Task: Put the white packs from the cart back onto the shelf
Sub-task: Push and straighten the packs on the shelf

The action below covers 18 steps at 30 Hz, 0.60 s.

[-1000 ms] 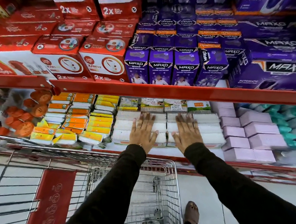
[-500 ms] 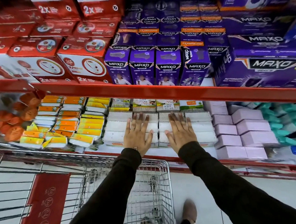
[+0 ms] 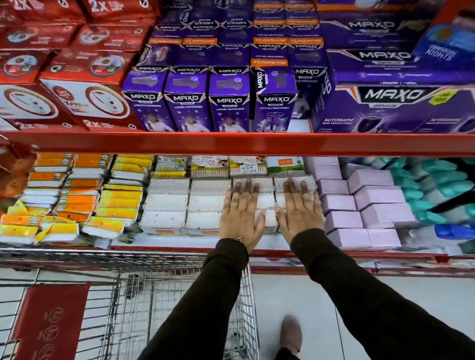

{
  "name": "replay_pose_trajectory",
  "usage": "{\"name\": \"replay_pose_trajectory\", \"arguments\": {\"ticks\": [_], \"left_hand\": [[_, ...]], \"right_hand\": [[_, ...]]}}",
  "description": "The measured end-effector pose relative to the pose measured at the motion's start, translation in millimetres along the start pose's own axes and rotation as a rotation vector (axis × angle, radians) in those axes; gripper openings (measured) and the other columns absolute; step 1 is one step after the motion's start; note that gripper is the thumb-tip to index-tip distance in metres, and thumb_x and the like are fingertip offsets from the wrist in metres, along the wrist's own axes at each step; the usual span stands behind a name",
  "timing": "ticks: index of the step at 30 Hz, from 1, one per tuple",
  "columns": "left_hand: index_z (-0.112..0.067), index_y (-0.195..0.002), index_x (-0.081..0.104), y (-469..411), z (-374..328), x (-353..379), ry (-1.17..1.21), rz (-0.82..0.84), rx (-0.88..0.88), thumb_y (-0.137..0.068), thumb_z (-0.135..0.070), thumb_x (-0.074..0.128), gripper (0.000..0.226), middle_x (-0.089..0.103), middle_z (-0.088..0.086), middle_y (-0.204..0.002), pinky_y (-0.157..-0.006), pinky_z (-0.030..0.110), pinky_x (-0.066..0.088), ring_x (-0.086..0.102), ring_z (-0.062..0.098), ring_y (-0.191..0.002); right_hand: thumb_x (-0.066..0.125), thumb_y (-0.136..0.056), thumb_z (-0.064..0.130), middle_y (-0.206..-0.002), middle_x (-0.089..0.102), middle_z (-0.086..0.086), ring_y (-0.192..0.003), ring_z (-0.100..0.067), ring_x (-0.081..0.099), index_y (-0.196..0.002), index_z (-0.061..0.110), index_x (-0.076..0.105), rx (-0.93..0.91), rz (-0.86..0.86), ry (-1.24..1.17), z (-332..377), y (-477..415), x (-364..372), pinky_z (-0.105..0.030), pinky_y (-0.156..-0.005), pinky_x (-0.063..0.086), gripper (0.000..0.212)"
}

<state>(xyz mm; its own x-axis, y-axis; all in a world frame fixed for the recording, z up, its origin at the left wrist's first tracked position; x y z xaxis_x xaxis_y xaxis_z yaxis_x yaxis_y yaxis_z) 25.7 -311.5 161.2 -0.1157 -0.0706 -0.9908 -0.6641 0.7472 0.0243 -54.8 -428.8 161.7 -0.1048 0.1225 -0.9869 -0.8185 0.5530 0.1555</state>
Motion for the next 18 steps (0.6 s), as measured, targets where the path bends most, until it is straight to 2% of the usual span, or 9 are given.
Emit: {"name": "replay_pose_trajectory", "arguments": {"ticks": [5, 8, 11, 14, 18], "left_hand": [[-0.015, -0.158, 0.02, 0, -1, -2, -0.025, 0.021, 0.017, -0.101, -0.046, 0.025, 0.065, 0.032, 0.011, -0.161, -0.122, 0.045, -0.006, 0.015, 0.029, -0.154], [-0.019, -0.158, 0.019, 0, 12, -17, -0.032, -0.046, 0.044, -0.1, -0.045, 0.022, 0.064, 0.02, 0.007, -0.166, -0.124, 0.048, -0.004, 0.005, 0.026, -0.155], [-0.02, -0.157, 0.024, 8, 56, -33, -0.044, -0.136, -0.06, -0.097, -0.044, 0.022, 0.065, 0.02, 0.005, -0.165, -0.124, 0.049, -0.001, 0.012, 0.028, -0.154], [-0.018, -0.158, 0.021, 26, 111, -35, -0.059, -0.104, -0.23, -0.095, -0.049, 0.011, 0.07, 0.015, 0.006, -0.166, -0.125, 0.047, -0.001, 0.009, 0.028, -0.155], [-0.018, -0.159, 0.01, 41, 139, -22, -0.049, -0.009, -0.328, -0.091, -0.055, -0.002, 0.079, 0.002, 0.007, -0.168, -0.127, 0.048, 0.001, -0.001, 0.027, -0.156]], "right_hand": [[0.017, -0.101, 0.047, -0.165, -0.005, -0.006, -0.152, -0.028, -0.008, -0.157, 0.015, -0.001, -0.001, 0.041, 0.006, 2, 1, 0, -0.051, -0.124, 0.003, 0.067], [0.015, -0.1, 0.049, -0.165, 0.006, -0.008, -0.153, -0.029, 0.0, -0.157, 0.014, 0.007, 0.048, 0.013, -0.032, 11, 2, -13, -0.054, -0.123, 0.0, 0.067], [0.012, -0.097, 0.05, -0.165, 0.012, -0.008, -0.153, -0.029, 0.001, -0.156, 0.012, 0.013, -0.027, -0.095, -0.092, 45, -1, -28, -0.051, -0.123, -0.003, 0.07], [0.018, -0.101, 0.049, -0.166, 0.003, -0.006, -0.153, -0.026, -0.005, -0.157, 0.014, 0.007, -0.143, -0.004, -0.108, 85, -3, -15, -0.047, -0.124, -0.004, 0.067], [0.016, -0.101, 0.049, -0.165, -0.007, -0.006, -0.152, -0.026, -0.01, -0.157, 0.014, 0.0, -0.139, 0.056, -0.038, 97, -1, 0, -0.05, -0.124, -0.001, 0.068]]}}
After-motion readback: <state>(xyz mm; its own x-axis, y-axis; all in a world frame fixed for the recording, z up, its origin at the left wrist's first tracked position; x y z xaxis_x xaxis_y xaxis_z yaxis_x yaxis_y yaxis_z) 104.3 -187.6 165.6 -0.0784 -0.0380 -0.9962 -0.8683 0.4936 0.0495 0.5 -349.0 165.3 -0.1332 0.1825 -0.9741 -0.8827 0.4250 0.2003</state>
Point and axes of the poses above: each hand's wrist, its own y-axis away from the middle knuckle, its own x-axis out of the palm, z = x × y, the point moved 8 cm from there along -y, towards the middle knuckle
